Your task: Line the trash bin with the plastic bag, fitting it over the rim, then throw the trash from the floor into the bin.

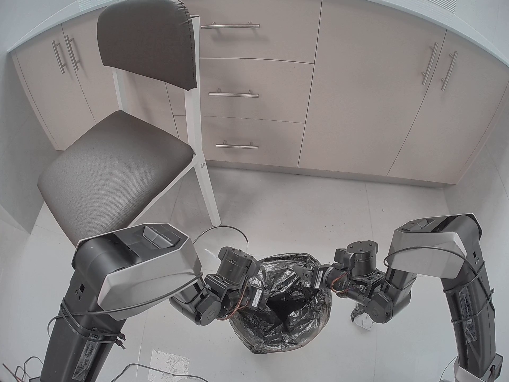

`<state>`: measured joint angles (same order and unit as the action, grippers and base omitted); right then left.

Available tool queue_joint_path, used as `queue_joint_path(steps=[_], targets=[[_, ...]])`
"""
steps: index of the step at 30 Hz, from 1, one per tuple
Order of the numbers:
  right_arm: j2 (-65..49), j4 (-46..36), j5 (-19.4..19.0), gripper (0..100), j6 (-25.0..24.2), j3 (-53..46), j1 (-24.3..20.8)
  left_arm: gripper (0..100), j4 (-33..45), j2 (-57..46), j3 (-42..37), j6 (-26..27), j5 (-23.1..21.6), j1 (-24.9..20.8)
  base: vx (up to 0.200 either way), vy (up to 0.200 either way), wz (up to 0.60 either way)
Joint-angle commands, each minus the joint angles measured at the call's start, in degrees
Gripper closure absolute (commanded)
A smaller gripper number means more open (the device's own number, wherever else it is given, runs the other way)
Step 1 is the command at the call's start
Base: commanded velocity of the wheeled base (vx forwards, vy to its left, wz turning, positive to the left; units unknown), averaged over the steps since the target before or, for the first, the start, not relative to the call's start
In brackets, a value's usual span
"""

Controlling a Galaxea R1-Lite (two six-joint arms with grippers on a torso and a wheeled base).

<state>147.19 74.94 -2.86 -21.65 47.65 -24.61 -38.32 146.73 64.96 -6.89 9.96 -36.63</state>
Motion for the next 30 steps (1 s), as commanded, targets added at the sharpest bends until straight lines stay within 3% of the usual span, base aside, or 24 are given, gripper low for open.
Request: queue_joint_path(steps=[1,9,24,30], targets=[[0.12,0.04,-0.04,0,0.03,0.16,0.0,0,4.83,0.67,4.65,0.3,2.96,0.16,0.0,0.0,0.0],[0.82,0.12,0.23,0,0.03,0.77,0.09,0,14.32,0.84,10.01,-1.46,3.93,-0.19,0.0,0.0,0.0],[0.99,-0.32,0.93,0,0.38,0.6,0.09,0,14.5,-3.11,8.25,-11.66,6.04,-4.32,0.0,0.0,0.0],[2.14,-0.4,4.53,0,0.47,2.01,0.35,0,13.79,-4.08,6.23,-15.17,6.04,-4.5,0.0,0.0,0.0]])
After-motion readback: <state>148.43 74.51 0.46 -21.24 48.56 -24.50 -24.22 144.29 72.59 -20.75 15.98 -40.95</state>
